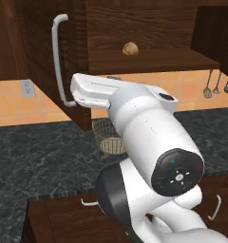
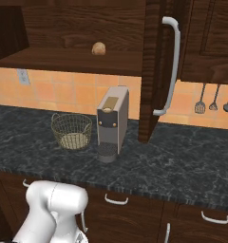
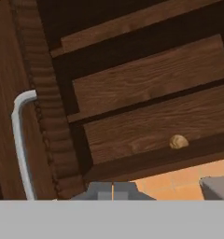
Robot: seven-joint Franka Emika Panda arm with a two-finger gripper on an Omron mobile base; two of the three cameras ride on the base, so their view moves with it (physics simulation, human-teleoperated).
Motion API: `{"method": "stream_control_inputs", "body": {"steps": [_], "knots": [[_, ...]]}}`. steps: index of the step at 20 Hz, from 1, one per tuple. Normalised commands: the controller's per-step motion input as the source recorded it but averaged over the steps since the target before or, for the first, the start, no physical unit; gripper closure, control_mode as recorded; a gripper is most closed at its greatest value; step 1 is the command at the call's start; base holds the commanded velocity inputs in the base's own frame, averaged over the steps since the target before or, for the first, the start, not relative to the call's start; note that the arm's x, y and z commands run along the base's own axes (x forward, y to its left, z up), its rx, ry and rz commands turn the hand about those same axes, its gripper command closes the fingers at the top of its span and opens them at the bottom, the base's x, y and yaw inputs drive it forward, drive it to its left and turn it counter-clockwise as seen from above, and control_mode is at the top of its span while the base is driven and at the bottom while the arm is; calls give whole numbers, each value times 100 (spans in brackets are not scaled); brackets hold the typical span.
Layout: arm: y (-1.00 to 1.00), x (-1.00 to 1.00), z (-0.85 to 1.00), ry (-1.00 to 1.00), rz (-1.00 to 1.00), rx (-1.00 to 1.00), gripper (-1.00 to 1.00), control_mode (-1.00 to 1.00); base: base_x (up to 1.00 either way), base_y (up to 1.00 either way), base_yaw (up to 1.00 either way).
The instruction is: Open the cabinet, pick up the bread from the cabinet and place it in the basket. Then move the basket to the dining counter.
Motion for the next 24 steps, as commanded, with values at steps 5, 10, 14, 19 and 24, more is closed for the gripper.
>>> {"method": "stream_control_inputs", "body": {"steps": [5, 10, 14, 19, 24], "knots": [[-100, 0, 6, -1, 6, -31, 100, -100, 0, 0, 0], [-100, 4, 13, 25, 1, -24, 100, -100, 0, 0, 0], [-100, 9, 34, 35, 0, -18, 100, -100, 0, 0, 0], [-58, 59, -3, 37, -8, 3, 100, -100, 0, 0, 0], [-10, 57, -41, -1, -10, 9, -100, -100, 0, 0, 0]]}}
